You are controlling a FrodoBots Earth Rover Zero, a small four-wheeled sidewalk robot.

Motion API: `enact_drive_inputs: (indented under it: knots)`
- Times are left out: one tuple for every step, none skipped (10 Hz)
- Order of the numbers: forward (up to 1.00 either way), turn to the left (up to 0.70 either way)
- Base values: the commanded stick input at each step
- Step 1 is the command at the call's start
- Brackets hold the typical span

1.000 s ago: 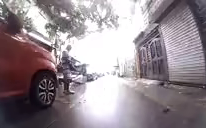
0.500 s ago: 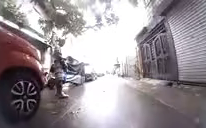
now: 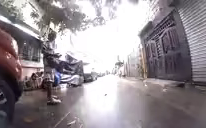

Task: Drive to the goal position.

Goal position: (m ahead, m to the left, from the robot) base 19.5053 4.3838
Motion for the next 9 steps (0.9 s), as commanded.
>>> enact_drive_inputs:
  knots:
    - [0.99, 0.00]
    - [0.99, 0.00]
    - [0.99, 0.00]
    - [0.99, 0.00]
    - [0.99, 0.00]
    - [0.99, 0.00]
    - [0.99, 0.00]
    - [0.99, 0.00]
    - [0.99, 0.40]
